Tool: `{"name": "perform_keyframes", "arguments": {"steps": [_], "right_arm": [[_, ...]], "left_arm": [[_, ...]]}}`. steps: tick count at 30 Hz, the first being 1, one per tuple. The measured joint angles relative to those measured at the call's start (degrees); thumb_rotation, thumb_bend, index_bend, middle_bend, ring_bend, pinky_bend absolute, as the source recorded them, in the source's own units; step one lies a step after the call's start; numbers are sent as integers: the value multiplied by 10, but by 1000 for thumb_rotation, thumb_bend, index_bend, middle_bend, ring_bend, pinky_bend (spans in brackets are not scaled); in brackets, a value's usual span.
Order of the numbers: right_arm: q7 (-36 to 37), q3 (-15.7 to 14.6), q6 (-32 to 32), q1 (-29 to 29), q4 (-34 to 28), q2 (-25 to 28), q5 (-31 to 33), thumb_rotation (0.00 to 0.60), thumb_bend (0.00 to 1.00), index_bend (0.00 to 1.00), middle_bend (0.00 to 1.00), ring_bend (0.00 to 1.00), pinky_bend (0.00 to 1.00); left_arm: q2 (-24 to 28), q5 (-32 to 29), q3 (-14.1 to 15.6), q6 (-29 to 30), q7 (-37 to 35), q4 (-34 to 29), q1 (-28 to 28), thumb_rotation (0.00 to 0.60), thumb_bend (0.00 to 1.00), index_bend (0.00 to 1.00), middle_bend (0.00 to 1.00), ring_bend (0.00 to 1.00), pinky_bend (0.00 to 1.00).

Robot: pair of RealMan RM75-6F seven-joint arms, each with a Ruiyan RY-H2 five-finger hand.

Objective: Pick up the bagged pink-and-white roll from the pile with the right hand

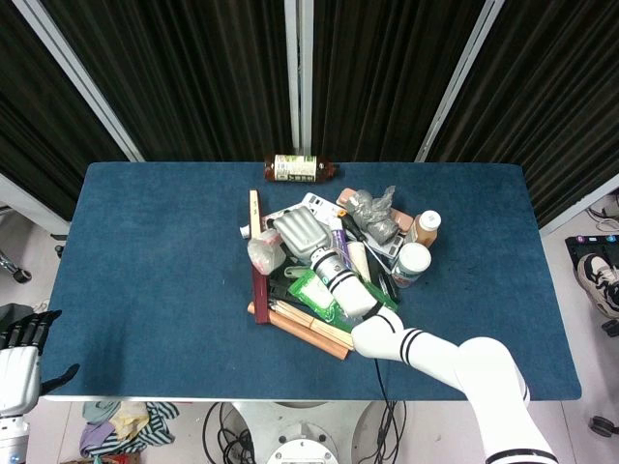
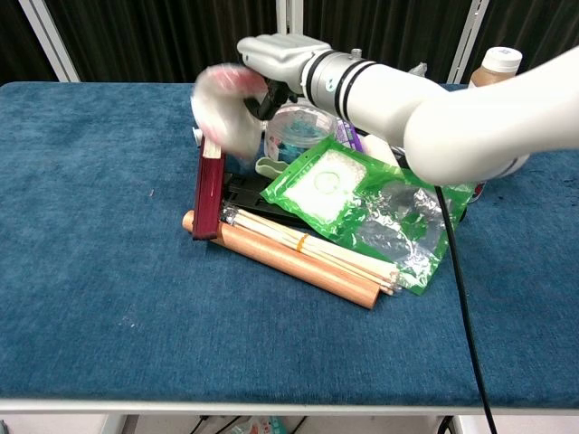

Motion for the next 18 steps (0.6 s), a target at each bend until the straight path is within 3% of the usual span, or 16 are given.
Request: {"name": "perform_keyframes", "arguments": {"steps": [7,15,18], "right_arm": [[157,-36,145,-66,-108,58,-115,600,552,782,589,515,707],[217,-95,272,-153,-285,158,-227,600,538,773,588,511,707],[222,-111,298,-178,-319,183,-253,600,537,771,587,511,707]], "left_arm": [[-1,13,0,5,8,-5,-2,600,86,180,196,162,188],[-1,23,1,7,27,-21,-5,600,86,180,196,162,188],[1,25,1,7,32,-26,-5,600,87,180,196,161,188]]}}
